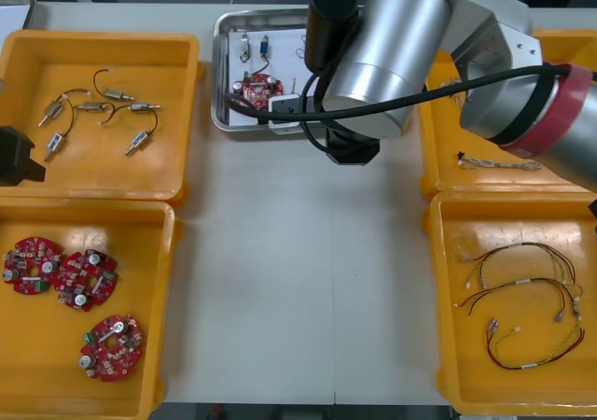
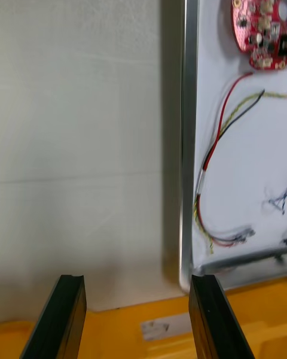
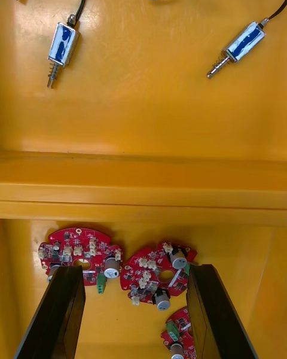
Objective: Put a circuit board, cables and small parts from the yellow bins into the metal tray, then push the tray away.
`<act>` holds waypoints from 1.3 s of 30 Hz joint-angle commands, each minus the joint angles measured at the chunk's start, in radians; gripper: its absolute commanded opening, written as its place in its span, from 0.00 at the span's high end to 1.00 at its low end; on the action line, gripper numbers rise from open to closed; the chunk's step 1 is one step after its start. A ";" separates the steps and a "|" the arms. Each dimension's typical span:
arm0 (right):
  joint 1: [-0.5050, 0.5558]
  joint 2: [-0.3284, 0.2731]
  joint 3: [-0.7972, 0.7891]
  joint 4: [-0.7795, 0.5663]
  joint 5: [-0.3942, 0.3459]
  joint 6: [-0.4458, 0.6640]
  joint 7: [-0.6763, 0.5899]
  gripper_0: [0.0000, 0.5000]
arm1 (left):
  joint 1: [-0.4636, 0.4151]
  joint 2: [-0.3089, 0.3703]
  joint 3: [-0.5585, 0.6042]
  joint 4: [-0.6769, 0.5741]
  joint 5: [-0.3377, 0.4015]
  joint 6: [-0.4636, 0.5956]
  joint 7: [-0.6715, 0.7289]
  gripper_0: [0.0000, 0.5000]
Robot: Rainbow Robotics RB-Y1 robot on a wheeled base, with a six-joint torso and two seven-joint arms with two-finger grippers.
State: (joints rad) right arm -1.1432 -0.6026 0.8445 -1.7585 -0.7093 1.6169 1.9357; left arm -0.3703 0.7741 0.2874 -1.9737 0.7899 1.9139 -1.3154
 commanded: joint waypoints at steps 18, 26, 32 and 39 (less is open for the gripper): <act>0.431 -0.281 -0.538 -0.417 -0.228 0.294 -0.742 0.00 | 0.013 0.040 0.033 -0.031 -0.009 0.006 0.012 0.00; 0.660 -0.342 -0.780 -0.515 -0.275 0.303 -0.893 0.00 | 0.013 0.040 0.033 -0.031 -0.009 0.006 0.012 0.00; 0.824 -0.350 -0.949 -0.538 -0.289 0.303 -0.891 0.00 | 0.013 0.040 0.033 -0.031 -0.009 0.006 0.012 0.00; 0.964 -0.350 -1.085 -0.538 -0.286 0.303 -0.871 0.00 | 0.013 0.040 0.033 -0.031 -0.009 0.006 0.012 0.00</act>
State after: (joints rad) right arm -0.2355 -0.9142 -0.1776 -2.2699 -0.9925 1.9157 1.0717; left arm -0.3694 0.7741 0.2898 -1.9748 0.7895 1.9139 -1.3154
